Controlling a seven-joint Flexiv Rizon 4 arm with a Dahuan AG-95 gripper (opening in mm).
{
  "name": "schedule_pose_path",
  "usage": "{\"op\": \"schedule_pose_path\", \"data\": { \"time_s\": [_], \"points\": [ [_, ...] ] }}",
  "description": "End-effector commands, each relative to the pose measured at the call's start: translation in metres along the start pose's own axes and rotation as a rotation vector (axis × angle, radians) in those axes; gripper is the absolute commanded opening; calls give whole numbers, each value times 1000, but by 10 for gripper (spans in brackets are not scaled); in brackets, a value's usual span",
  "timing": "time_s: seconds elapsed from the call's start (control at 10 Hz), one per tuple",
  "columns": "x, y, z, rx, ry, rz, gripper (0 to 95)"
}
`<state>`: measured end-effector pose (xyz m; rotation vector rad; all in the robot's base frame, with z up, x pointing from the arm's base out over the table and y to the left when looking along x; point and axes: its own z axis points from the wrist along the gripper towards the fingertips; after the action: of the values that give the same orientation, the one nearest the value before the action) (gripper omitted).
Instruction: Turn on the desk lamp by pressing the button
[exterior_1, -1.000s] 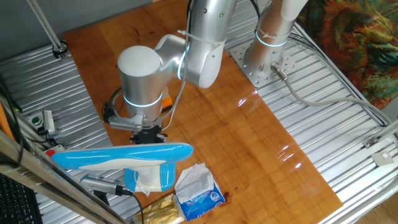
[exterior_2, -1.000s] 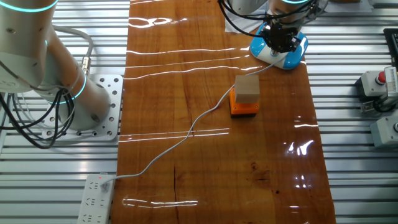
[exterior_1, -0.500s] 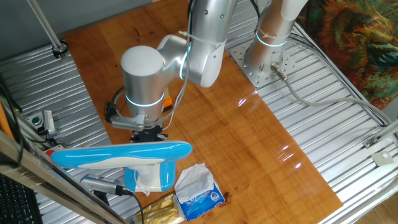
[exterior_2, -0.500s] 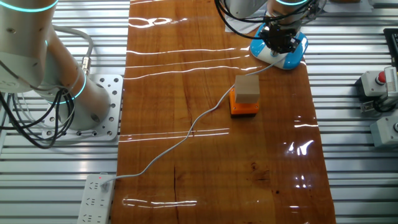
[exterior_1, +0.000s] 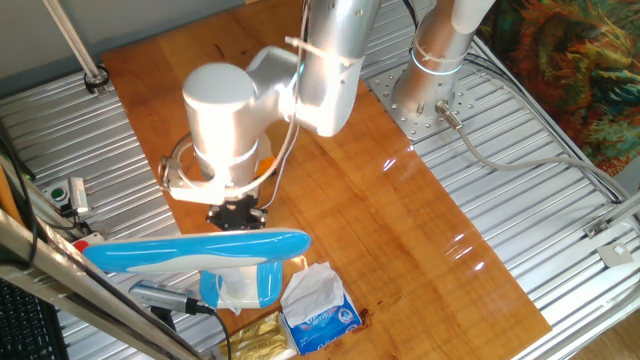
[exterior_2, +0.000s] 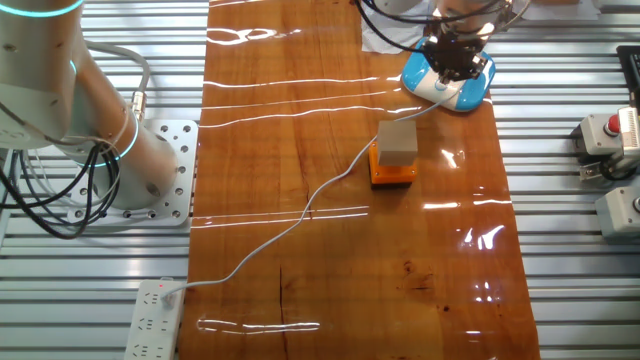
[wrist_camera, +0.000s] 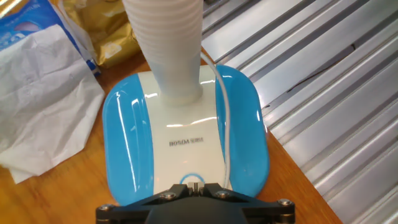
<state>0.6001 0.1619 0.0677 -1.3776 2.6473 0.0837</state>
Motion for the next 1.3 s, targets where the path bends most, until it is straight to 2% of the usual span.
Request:
{"op": "schedule_pose_path", "data": {
  "time_s": [0.1,0.3,0.4,0.8,0.9,1.0,1.1,1.2,1.3],
  "points": [
    [8,-3,-8,-5,17,11,0],
    [20,-6,-25,-14,34,21,0],
    [29,-6,-37,-7,51,29,0],
    [69,-9,-84,5,109,81,0],
    [76,-11,-95,5,122,95,0],
    [78,-11,-99,7,127,101,0],
    [85,-13,-115,19,132,217,0],
    [85,-13,-118,31,124,353,0],
    [84,-13,-120,47,134,439,0]
  ]
}}
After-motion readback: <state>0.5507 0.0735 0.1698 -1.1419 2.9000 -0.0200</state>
